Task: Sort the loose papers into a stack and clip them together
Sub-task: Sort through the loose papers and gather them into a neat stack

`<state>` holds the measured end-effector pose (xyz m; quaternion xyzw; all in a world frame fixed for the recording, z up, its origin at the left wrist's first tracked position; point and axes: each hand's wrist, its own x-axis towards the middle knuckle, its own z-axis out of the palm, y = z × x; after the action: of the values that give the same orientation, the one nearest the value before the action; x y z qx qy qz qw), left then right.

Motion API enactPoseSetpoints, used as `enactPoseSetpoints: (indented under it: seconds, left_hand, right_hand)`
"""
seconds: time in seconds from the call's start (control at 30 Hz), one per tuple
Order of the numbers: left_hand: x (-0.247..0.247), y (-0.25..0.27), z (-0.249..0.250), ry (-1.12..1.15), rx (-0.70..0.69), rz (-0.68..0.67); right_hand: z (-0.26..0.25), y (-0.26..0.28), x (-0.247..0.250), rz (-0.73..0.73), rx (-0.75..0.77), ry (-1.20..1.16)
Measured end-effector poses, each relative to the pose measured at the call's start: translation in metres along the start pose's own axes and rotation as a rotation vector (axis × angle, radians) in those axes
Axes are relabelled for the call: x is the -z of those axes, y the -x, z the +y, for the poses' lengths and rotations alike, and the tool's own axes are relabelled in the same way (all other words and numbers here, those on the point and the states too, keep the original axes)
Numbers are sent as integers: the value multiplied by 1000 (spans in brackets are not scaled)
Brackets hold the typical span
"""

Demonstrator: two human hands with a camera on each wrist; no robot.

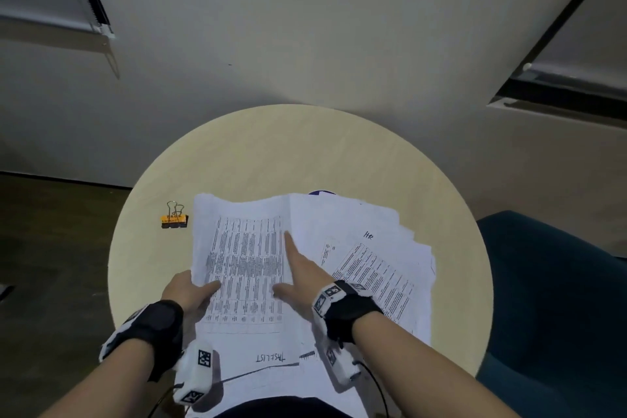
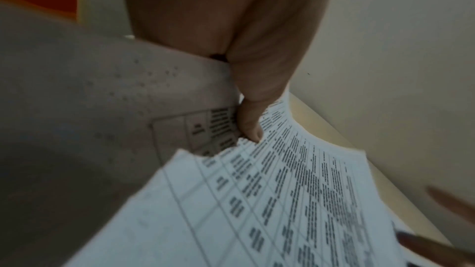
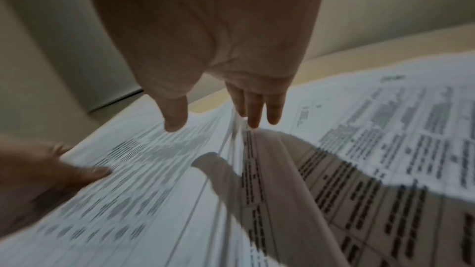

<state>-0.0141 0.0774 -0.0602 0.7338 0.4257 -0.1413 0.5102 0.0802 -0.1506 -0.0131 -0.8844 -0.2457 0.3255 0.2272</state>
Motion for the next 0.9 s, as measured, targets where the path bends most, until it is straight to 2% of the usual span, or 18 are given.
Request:
enactPoseSetpoints:
  seconds: [0.1,0.17,0.3,0.4,0.57,0.63,0.7,0.77,0.9]
  left_hand:
    - [19,4,-6,-93,-6,139]
    - [29,5,-17,-105,28,173]
    - [32,3,-28,-140,39,187]
    - [25,6,-26,-138,21,217]
    - [23,6,-28,-114,42,182]
    - [24,7,-27,-106,37,176]
    - [26,7,-28,-116,29,166]
    - [28,7,-28,-124,19,151]
    - [28,6,-29,-122,11,146]
  right_hand:
    - [17,-6,7,118,-84,-45]
    - [36,-3,9,173,-200,-36]
    - [59,6,1,16,-366,124]
    - [48,12,-6,28,-314,95]
    - [13,19,-13,17,-133,-213]
    - [9,19,-12,44,-146,-291]
    - [14,19,-8,74,-229,-306]
    - [24,19,1,148,-314,-329]
    - [64,21,28,412,-475,-466]
